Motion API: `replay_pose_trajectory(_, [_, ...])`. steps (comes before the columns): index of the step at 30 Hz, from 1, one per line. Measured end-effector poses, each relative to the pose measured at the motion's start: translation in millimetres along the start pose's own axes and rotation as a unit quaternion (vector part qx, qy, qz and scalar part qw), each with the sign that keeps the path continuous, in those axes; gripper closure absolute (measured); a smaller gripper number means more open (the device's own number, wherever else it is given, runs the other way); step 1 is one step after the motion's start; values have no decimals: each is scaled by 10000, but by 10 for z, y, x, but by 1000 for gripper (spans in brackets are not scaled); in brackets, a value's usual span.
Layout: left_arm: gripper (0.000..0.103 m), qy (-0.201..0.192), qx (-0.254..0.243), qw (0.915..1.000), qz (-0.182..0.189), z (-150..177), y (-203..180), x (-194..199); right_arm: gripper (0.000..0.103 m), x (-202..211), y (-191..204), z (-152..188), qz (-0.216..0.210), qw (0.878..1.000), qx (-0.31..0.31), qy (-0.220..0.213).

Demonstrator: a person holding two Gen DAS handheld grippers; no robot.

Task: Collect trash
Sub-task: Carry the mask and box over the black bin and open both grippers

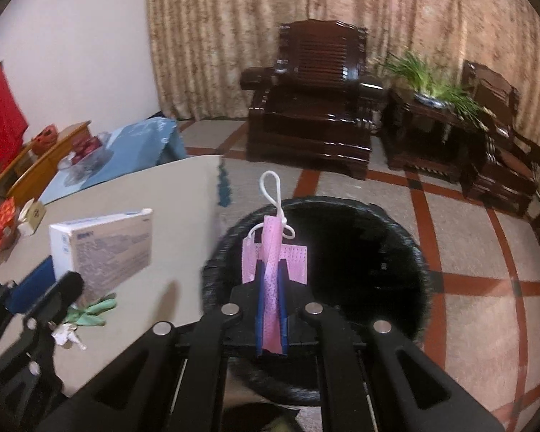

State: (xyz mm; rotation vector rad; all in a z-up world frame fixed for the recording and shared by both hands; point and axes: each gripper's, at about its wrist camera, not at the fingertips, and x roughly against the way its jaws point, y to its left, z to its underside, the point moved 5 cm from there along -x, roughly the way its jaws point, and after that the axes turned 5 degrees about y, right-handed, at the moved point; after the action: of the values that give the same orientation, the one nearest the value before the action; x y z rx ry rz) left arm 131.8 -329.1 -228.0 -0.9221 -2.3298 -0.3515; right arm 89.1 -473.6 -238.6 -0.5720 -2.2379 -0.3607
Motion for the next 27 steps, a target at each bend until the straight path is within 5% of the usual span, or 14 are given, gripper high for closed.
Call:
replay_pose_trajectory(9, [75, 686, -261, 9952, 647, 75, -626, -895, 96, -590, -698, 15, 219, 9975, -388, 555])
replay_pose_trajectory(19, [73, 1599, -481, 9824, 834, 296, -887, -1831, 91, -1460, -1043, 250, 315, 9858, -573, 1545])
replay_pose_trajectory(22, [66, 1801, -498, 9791, 805, 358, -912, -2003, 66, -1568, -1107, 336, 350, 9825, -613, 1722])
replay_pose_trajectory(27, [41, 1701, -462, 9819, 695, 384, -792, -1898, 65, -1567, -1173, 418, 423, 9819, -638, 1733])
